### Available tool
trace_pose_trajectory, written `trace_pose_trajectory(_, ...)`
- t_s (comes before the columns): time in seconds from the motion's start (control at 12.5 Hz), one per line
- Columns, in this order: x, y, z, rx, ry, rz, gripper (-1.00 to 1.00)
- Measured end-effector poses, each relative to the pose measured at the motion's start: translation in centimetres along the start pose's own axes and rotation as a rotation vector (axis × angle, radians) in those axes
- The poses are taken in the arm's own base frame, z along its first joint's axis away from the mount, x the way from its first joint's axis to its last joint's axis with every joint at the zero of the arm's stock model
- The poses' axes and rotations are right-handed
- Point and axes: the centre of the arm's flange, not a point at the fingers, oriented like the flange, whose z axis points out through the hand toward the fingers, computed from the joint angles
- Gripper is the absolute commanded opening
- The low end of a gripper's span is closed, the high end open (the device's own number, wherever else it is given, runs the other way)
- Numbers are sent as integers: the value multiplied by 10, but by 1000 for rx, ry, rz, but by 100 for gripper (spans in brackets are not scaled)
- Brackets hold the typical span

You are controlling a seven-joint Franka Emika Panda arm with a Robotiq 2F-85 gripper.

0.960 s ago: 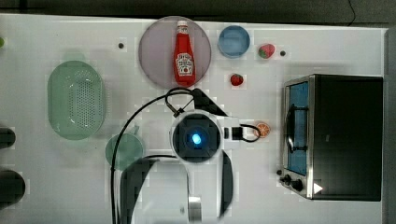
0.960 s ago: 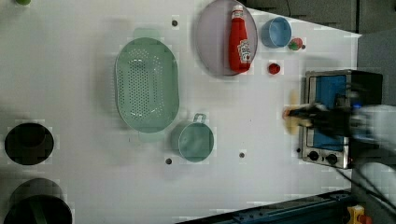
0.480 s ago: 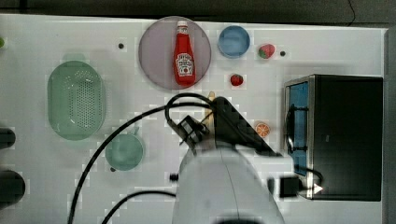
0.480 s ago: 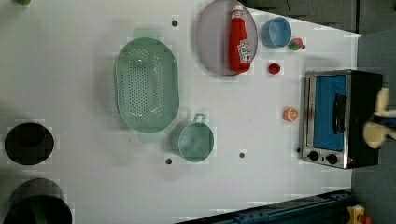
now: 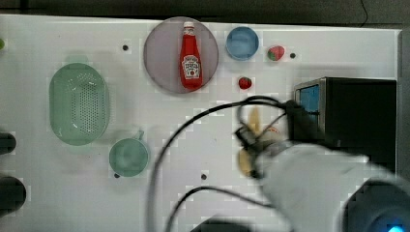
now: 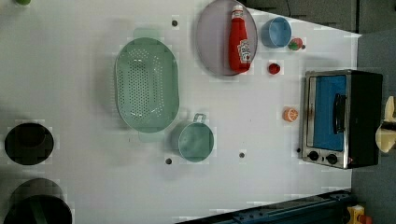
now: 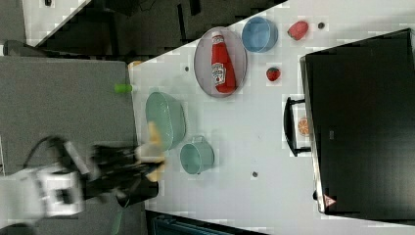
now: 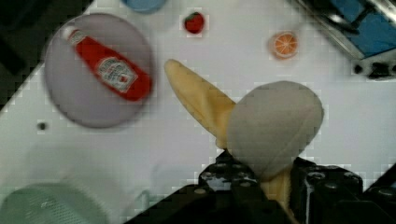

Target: Pick banana from table and place on oven.

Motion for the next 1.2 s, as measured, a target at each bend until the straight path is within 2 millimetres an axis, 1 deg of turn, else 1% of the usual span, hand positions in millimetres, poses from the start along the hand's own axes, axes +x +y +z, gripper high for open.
trace_pose_trajectory(0.08, 28, 18, 20, -10, -18, 12, -50)
trace_pose_trajectory(0.16, 54, 41, 39, -28, -33, 17, -50)
trace_pose_trajectory(0.4, 136, 131, 92, -44, -5, 12, -50)
trace_pose_trajectory(0.56, 172, 183, 123, -88, 16, -57, -50)
trace_pose_trajectory(0.64, 183, 205, 137, -113, 19, -85, -50)
trace_pose_trajectory(0.72, 190, 223, 145, -133, -2, -113, -50)
trace_pose_trajectory(0.8, 196, 235, 148, -145, -8, -155, -50)
trace_pose_trajectory(0.88, 205, 243, 144, -161, 1, -193, -50)
trace_pose_trajectory(0.96, 215, 249, 139, -181, 15, -222, -50)
trace_pose_trajectory(1.04, 222, 249, 133, -197, 29, -254, -44)
trace_pose_trajectory(1.12, 228, 245, 128, -226, 43, -284, -25)
trace_pose_trajectory(1.2, 233, 237, 124, -239, 51, -315, -2)
